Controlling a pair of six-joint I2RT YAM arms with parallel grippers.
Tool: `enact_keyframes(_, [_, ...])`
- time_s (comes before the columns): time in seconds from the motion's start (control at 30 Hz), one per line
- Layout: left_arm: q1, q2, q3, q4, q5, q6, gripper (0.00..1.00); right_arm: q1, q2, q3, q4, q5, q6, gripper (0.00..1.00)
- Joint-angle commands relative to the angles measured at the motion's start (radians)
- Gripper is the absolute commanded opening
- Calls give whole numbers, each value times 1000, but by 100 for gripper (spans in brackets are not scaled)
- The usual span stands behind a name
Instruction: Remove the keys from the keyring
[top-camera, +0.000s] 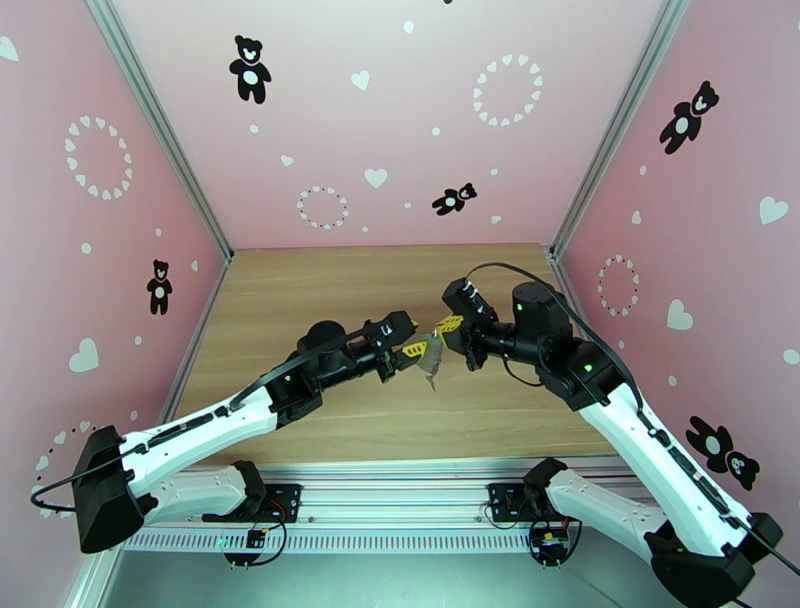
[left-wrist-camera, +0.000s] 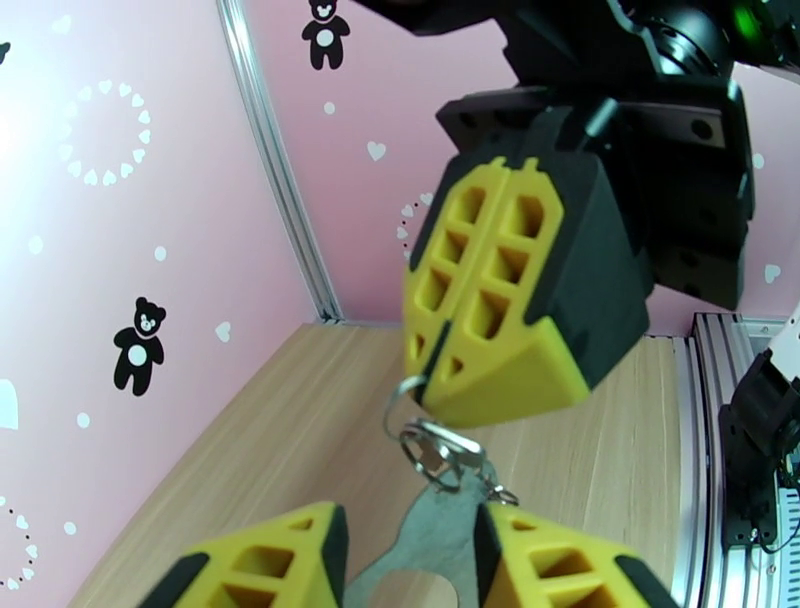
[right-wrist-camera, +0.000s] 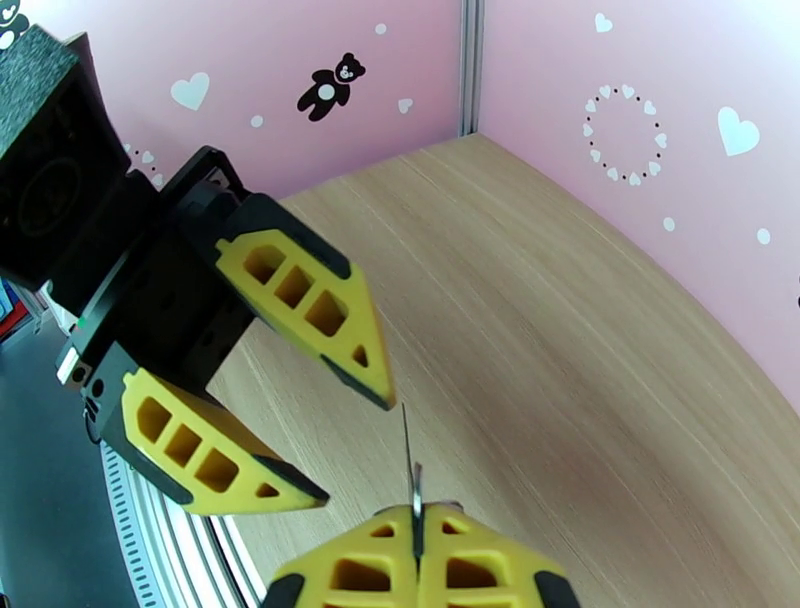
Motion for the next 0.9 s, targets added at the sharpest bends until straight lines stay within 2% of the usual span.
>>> enact_keyframes(0.0, [20,23,-24,84,39,23,46,-12,-23,9,20,-60,20,0])
enact_keyframes(0.1, [32,40,2,50,71,14,47,-19,-25,9,23,-74,26,0])
enact_keyframes(0.27, [53,63,14,99,140,-24,48,-22,-17,3,42,-97,47,0])
enact_keyframes(0.5, [57,98,48,69,210,-19,45,-22,-16,1,39,-86,48,0])
enact_keyframes(0.7, [58,117,62,76,228,-36,45,-22,-14,-6,51,-83,52,0])
enact_keyframes(0.87, [61,138,51,133,182,-63,40,-23,-28,-15,68,-62,59,0])
